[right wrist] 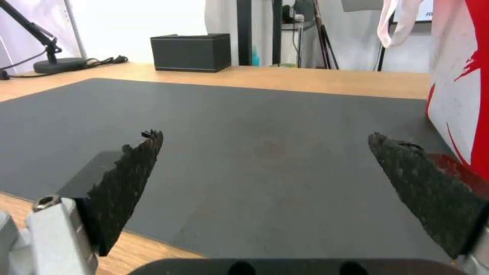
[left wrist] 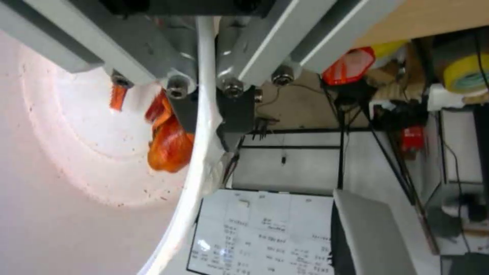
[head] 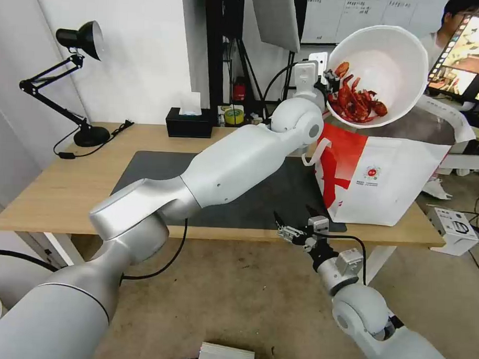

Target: Pick up the trash from the table and place it into the takeout bag.

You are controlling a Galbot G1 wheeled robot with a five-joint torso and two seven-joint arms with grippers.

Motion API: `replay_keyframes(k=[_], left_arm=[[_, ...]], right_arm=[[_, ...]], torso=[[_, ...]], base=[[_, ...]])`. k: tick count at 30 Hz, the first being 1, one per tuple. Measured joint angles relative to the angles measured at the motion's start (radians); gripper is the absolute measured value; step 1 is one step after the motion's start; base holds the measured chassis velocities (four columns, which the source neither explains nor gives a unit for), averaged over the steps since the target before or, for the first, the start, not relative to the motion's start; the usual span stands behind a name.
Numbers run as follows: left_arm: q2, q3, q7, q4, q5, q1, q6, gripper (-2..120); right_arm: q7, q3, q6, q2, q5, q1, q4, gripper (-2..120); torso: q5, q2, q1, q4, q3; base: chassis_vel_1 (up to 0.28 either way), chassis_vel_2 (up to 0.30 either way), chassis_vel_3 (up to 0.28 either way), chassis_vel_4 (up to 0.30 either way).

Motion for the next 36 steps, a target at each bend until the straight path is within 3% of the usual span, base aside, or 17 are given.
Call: replay_keyframes(k=[10, 30, 36], left_arm=[[0.001, 0.049, 0.007, 0.008, 0.135, 0.027, 0.002, 0], [0.005, 0.107, 0.091, -0.077, 0.121, 0.050, 0.092, 1], [0.005, 0.111, 0.090, -0.081, 0.117, 0.055, 0.096, 22]], right_arm=[[0.000, 0.000, 0.000, 0.000, 0.000, 0.000, 0.000, 100], [0.000, 0.000, 0.000, 0.000, 0.000, 0.000, 0.000, 100], [0.000, 0.000, 0.000, 0.000, 0.000, 0.000, 0.000, 100]], torso=[[0.0000, 0.000, 0.000, 0.0000, 0.000], [0.0000, 0.000, 0.000, 0.0000, 0.000], [0.0000, 0.000, 0.000, 0.0000, 0.000]], base=[[0.000, 0.000, 0.000, 0.000], [0.000, 0.000, 0.000, 0.000], [0.000, 0.000, 0.000, 0.000]])
